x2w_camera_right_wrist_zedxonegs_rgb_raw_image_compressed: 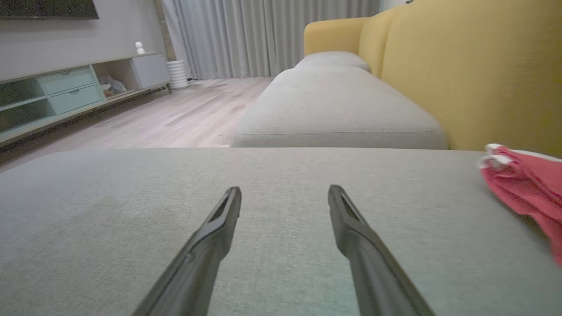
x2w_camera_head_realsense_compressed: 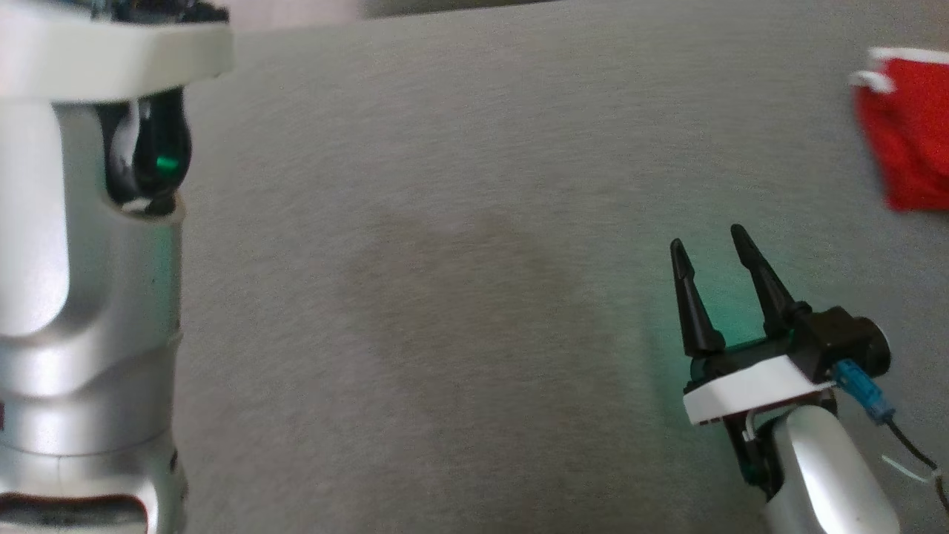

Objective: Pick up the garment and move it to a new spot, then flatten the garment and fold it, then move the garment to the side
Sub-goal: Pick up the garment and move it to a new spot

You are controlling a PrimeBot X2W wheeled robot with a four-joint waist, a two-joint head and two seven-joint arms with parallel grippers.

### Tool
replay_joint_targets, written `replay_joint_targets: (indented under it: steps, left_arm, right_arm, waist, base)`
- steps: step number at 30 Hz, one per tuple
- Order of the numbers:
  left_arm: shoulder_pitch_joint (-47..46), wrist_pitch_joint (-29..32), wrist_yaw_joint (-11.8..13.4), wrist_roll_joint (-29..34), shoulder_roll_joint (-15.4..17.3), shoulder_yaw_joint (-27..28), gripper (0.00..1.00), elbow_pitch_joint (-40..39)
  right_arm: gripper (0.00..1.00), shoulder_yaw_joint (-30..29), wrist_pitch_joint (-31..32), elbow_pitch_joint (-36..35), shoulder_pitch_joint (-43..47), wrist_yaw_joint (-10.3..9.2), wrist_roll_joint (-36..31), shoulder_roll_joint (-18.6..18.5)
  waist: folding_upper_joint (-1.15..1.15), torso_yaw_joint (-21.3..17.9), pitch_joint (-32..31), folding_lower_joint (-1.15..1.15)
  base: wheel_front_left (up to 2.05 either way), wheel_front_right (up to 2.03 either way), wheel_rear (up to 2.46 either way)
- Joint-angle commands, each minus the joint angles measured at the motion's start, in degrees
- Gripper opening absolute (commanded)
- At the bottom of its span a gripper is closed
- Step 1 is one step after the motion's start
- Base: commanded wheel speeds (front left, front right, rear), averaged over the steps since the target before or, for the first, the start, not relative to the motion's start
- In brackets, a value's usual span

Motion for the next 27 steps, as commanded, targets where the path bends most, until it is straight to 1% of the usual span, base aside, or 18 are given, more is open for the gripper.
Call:
replay_joint_targets:
  steps: [1,5,10,13,15,20,21,22,23,24,27]
  left_arm:
    - [-2.46,1.09,-0.27,-0.86,1.55,0.81,0.00,-2.16]
    - [-3.59,4.52,-0.32,-4.99,-0.03,-1.07,0.00,-1.32]
    - [0.85,6.01,-0.34,-7.57,-1.06,-3.74,0.00,1.58]
    - [5.29,4.21,-0.36,-7.48,-0.90,-6.33,0.00,5.16]
    - [8.07,2.04,-0.37,-7.26,-0.80,-8.35,0.00,9.23]
    - [12.08,-6.22,-0.38,-4.48,1.13,-14.65,0.00,21.46]
    - [12.44,-7.67,-0.38,-3.55,1.49,-15.67,0.24,24.30]
    - [12.61,-8.89,-0.38,-2.57,1.71,-16.32,0.57,26.96]
    - [12.76,-9.89,-0.28,-1.61,1.74,-16.72,1.00,29.13]
    - [12.76,-9.89,-0.28,-1.61,1.74,-16.72,1.00,29.13]
    - [13.74,-11.42,0.32,0.40,0.86,-17.02,1.00,32.48]
  right_arm:
    - [1.00,1.66,-0.14,-2.10,0.02,-0.05,0.46,0.65]
    - [1.00,2.94,-0.14,-2.91,0.33,-0.05,1.95,0.99]
    - [1.00,5.95,-0.14,-4.39,-0.05,-0.05,6.24,1.03]
    - [1.00,7.88,-0.14,-4.97,-0.76,-0.05,7.78,1.03]
    - [1.00,8.67,-0.14,-5.18,-1.28,-0.05,8.63,1.04]
    - [1.00,11.28,-0.14,-5.21,-2.15,-0.05,9.75,1.04]
    - [1.00,11.75,-0.14,-5.10,-2.23,-0.05,9.81,1.04]
    - [1.00,12.25,-0.14,-4.95,-2.29,-0.05,9.87,1.04]
    - [1.00,12.69,-0.14,-4.86,-2.34,-0.05,9.90,1.04]
    - [1.00,12.69,-0.14,-4.86,-2.34,-0.05,9.90,1.04]
    - [1.00,12.86,-0.14,-4.75,-2.07,-0.05,9.86,1.04]
  waist:
    - [0.00,-8.46,-4.40,0.01]
    - [0.00,-13.93,-4.58,0.01]
    - [0.00,-18.99,-2.84,0.01]
    - [0.00,-21.21,-0.64,0.01]
    - [0.00,-22.28,0.66,0.01]
    - [0.00,-24.42,3.35,0.01]
    - [0.00,-24.65,3.68,0.01]
    - [0.00,-24.85,3.95,0.01]
    - [0.00,-25.00,4.12,0.01]
    - [0.00,-25.00,4.12,0.01]
    - [0.00,-24.66,3.79,0.01]
  base:
    - [0.00,0.00,0.00]
    - [0.00,0.00,0.00]
    - [0.00,0.00,0.00]
    - [0.00,0.00,0.00]
    - [0.00,0.00,0.00]
    - [0.00,0.00,0.00]
    - [0.00,0.00,0.00]
    - [0.00,0.00,0.00]
    - [0.00,0.00,0.00]
    - [0.00,0.00,0.00]
    - [0.00,0.00,0.00]
